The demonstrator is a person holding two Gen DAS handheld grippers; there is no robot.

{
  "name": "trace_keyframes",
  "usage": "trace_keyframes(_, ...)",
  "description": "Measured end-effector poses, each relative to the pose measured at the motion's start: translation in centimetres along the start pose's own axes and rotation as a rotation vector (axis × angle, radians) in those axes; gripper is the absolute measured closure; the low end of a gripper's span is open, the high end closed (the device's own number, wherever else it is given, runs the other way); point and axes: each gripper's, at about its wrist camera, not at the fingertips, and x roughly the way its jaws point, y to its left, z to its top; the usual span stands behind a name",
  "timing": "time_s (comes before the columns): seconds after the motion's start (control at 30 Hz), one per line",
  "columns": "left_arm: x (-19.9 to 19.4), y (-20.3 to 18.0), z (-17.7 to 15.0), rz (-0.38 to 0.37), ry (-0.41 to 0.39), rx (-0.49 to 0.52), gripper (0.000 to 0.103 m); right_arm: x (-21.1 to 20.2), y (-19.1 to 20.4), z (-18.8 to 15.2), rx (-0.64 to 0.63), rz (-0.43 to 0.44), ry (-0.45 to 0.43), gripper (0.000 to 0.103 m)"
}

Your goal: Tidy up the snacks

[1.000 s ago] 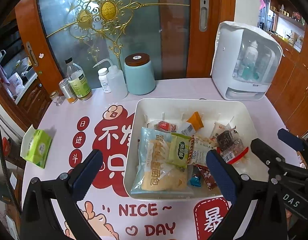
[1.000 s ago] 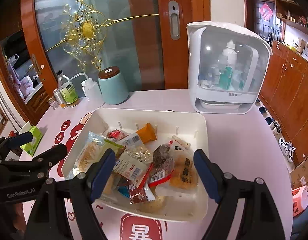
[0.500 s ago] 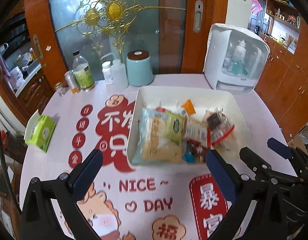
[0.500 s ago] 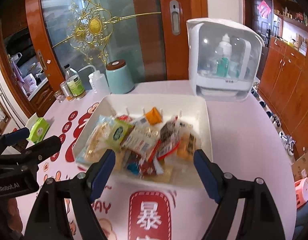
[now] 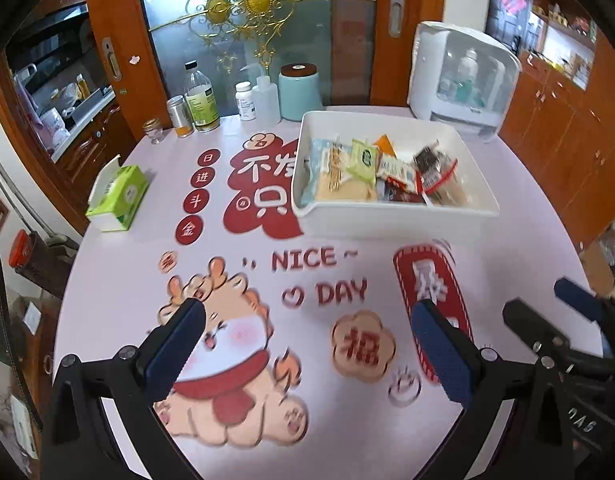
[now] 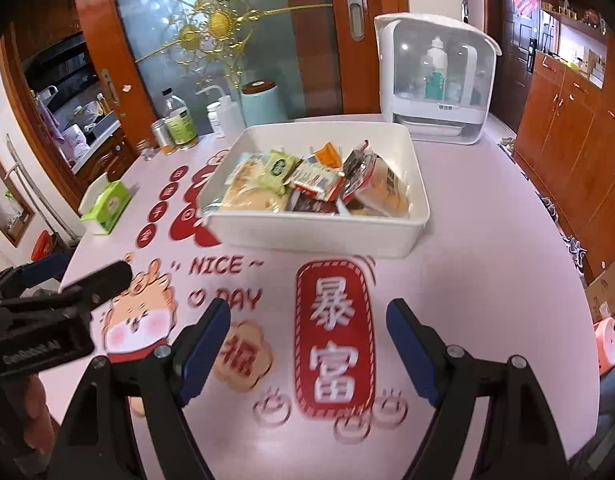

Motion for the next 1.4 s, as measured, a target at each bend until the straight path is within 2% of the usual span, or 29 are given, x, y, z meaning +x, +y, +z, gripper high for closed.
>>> trace_keyframes(0.17,-3.9,0.6,-2.1,0.007,-0.038,0.011,0.001,-3.8,1.8,-1.6,0.019,0.012,-0.012,0.022)
trace_keyframes(0.47,-7.4,0.7,-2.7,0.008,-0.083,-0.052,0.001,-7.6,2.6,-2.3,0.041,0.031,-0.02,0.022)
trace_keyframes(0.77,-8.1,-0.3,-2.8,0.027,-0.076,-0.078,0.001,-9.3,2.1,-2.0,0.001,0.027,-0.042,0.022)
trace_keyframes(1.4,-7.6,-1.7,-3.1,0.054,-0.023,-0.098,0.001,-9.0,0.5,-1.8,-0.016,0.076,-0.02,0.022)
